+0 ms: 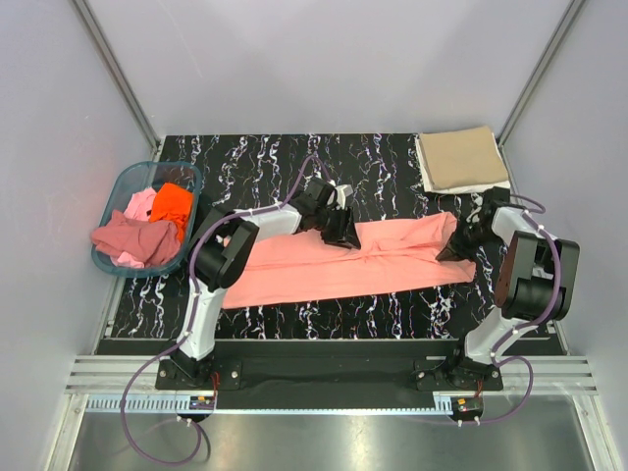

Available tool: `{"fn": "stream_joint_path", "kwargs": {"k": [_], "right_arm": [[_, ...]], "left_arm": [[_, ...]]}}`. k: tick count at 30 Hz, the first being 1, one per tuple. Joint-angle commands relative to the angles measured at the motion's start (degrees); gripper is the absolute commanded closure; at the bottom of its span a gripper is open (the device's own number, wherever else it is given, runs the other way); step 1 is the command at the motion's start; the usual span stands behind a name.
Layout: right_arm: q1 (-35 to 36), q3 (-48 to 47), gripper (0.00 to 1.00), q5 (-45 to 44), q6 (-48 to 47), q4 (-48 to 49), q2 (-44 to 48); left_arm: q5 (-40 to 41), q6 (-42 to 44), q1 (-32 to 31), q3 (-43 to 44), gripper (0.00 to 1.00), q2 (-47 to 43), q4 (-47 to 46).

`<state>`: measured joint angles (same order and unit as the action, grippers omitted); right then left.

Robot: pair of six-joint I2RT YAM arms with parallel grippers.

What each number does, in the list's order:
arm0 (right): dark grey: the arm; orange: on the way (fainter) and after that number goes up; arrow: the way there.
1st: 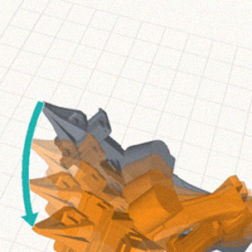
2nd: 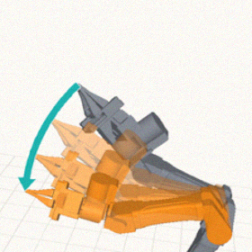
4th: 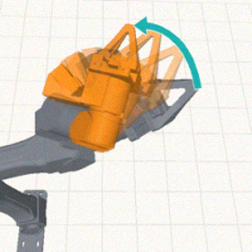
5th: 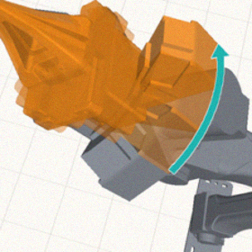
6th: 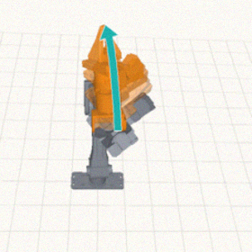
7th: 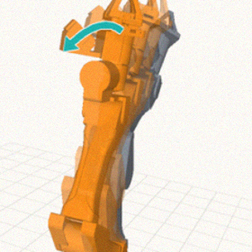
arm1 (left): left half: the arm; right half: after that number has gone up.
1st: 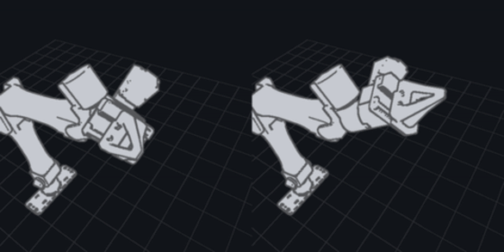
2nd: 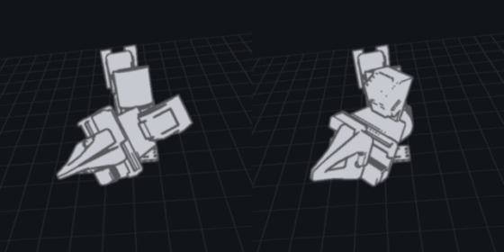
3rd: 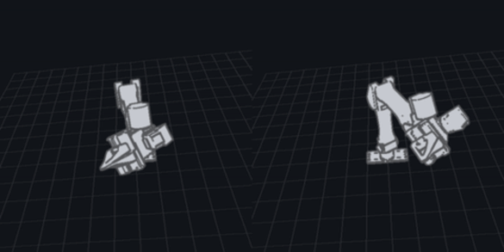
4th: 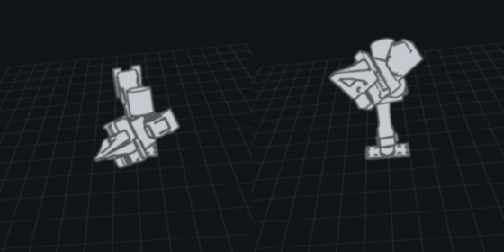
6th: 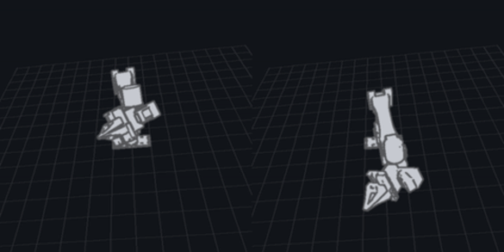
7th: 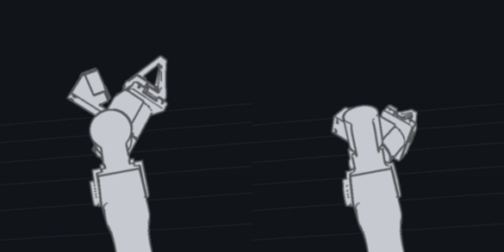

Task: Fold and stack the t-shirts
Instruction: Fold the tshirt

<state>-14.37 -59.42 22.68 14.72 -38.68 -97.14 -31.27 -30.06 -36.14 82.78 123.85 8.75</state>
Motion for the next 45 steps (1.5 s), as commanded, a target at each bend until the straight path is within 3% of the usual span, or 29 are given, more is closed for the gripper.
{"fn": "stream_joint_path", "kwargs": {"k": [1, 7, 13, 14, 19, 26, 31, 45], "right_arm": [[0.0, 0.2, 1.0, -6.8, 2.3, -4.6, 2.6], [0.1, 1.6, 0.99, -5.7, 3.6, -4.7, 0.8], [0.1, -1.0, 0.72, -7.2, 4.7, -7.0, 3.0], [0.1, -1.5, 0.72, -7.2, 5.2, -7.5, 3.6], [0.1, -3.2, 0.73, -6.9, 10.8, -6.9, 8.5], [0.1, -1.0, 0.83, -6.3, 13.7, -2.7, 7.8], [0.1, 0.2, 0.88, -6.1, 14.5, 1.3, 5.8], [0.4, -2.5, 0.9, -5.6, 14.4, 6.1, -1.4]], "left_arm": [[3.6, 1.9, 0.4, 0.3, 0.54, 3.2, 4.7], [3.8, 2.2, 0.5, 1.4, 0.54, 3.8, 5.6], [1.6, 1.9, 0.5, 2.9, 0.53, 1.8, 6.7], [1.2, 1.9, 0.5, 3.1, 0.53, 1.2, 6.8], [0.8, 2.0, 0.4, 3.5, 0.52, -3.9, 7.9], [0.2, 1.7, -1.3, 3.8, 0.52, -6.5, 7.9], [-1.2, 1.3, -3.0, 5.4, 0.53, -5.0, 7.7], [-1.3, 0.8, -5.5, 10.6, 0.53, 0.3, 7.1]]}}
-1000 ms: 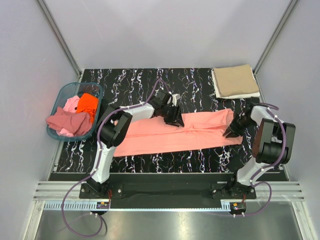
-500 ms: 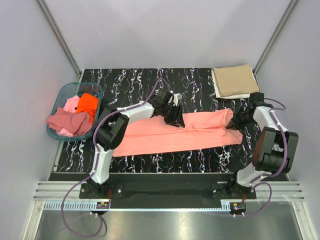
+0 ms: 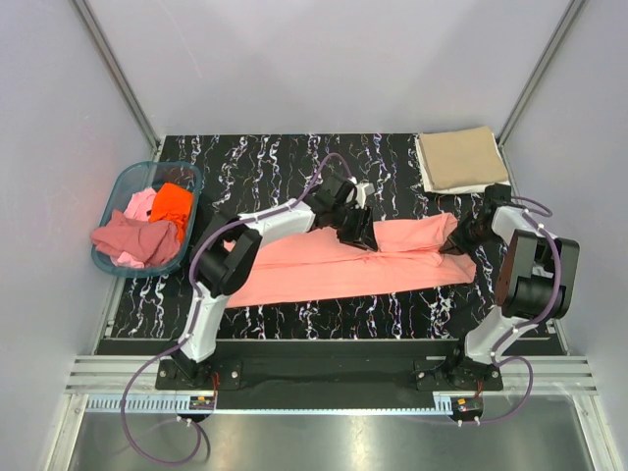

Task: Fold and stack the t-shirts
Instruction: Fold the tshirt

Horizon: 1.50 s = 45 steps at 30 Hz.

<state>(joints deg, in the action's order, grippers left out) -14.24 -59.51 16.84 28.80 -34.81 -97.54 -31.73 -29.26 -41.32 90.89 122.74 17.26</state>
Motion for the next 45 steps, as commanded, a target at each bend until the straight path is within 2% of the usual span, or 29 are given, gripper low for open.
{"fn": "stream_joint_path", "kwargs": {"k": [1, 13, 23, 31, 36, 42, 45], "right_arm": [[0.3, -2.7, 0.9, 0.2, 0.4, 2.2, -1.3], [0.4, -5.0, 0.9, 0.9, 1.1, 3.5, -4.5], [4.2, -3.4, 0.9, 1.3, 3.4, 3.0, 1.9], [4.5, 3.6, 0.91, 1.0, 5.8, 1.9, 5.3], [4.5, 8.5, 0.93, -3.6, 8.9, 2.0, 5.9], [4.5, 6.3, 0.89, -5.9, 7.7, -0.5, 7.4], [4.5, 4.6, 0.86, -8.5, 7.3, -2.6, 9.1]], "left_arm": [[-0.7, 0.0, -0.5, 2.6, 0.54, 1.8, -1.5], [1.9, 1.6, -2.4, 2.4, 0.54, 4.4, -2.4], [3.3, 2.6, -2.8, -0.2, 0.54, 1.8, -2.0], [3.5, 2.3, -2.9, 4.5, 0.53, -0.6, -0.2], [2.0, 2.1, -2.9, 7.1, 0.53, 1.0, 0.0], [-2.1, 2.8, -3.2, 11.3, 0.52, 5.5, -1.2], [-1.1, 3.4, -3.2, 11.9, 0.52, 7.9, -1.3]]}}
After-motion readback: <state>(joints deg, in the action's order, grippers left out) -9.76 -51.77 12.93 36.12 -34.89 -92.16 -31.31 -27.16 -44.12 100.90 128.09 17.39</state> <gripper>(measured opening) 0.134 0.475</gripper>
